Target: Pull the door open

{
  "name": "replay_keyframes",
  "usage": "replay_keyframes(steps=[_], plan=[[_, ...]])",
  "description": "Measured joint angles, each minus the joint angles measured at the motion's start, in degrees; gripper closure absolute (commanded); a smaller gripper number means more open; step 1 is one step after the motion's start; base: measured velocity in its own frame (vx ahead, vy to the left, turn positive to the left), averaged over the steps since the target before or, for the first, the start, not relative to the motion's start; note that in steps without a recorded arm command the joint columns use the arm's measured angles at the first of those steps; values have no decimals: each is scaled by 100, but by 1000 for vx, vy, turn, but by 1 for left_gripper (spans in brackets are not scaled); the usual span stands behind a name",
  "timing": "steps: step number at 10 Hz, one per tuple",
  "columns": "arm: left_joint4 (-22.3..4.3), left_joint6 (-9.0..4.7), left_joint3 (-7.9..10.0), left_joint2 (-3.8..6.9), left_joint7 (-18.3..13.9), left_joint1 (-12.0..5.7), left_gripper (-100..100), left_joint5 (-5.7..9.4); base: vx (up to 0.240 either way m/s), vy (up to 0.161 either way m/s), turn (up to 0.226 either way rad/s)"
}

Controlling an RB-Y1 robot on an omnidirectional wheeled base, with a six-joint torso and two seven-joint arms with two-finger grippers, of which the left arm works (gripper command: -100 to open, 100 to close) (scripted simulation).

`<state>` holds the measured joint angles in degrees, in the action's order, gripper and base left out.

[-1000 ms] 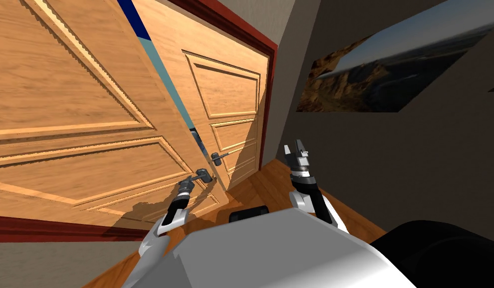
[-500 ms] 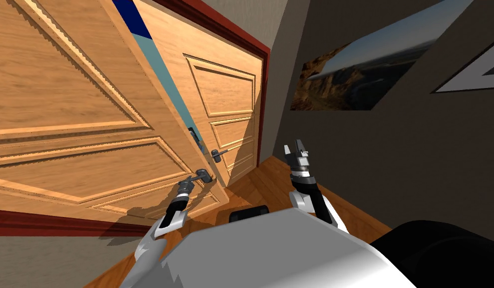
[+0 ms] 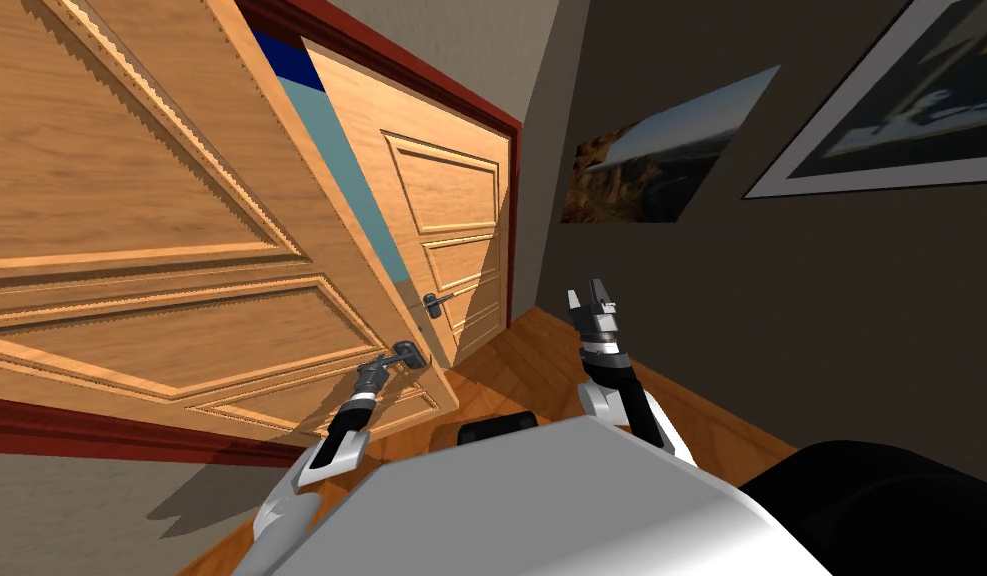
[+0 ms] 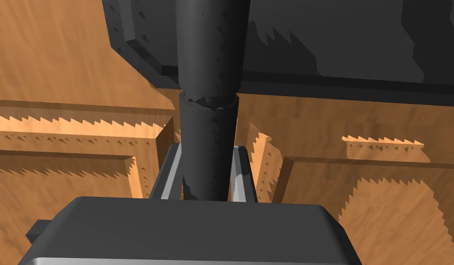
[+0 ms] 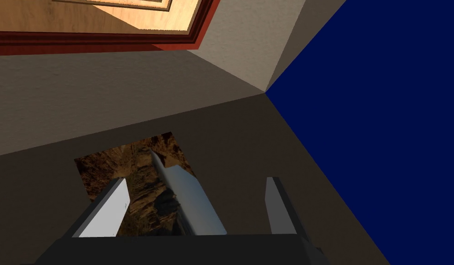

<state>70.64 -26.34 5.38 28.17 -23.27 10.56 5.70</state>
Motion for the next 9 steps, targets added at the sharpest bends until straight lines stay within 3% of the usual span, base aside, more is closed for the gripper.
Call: replay_keyframes(steps=[2,4,9], plan=[[3,-75,-73,72,-81,71,100,-3,-125,13,-51],[80,-192,-96,215,-190,226,100,-3,-236,78,-168],[217,-631,-316,500,-495,602,100,-43,-216,69,-113]])
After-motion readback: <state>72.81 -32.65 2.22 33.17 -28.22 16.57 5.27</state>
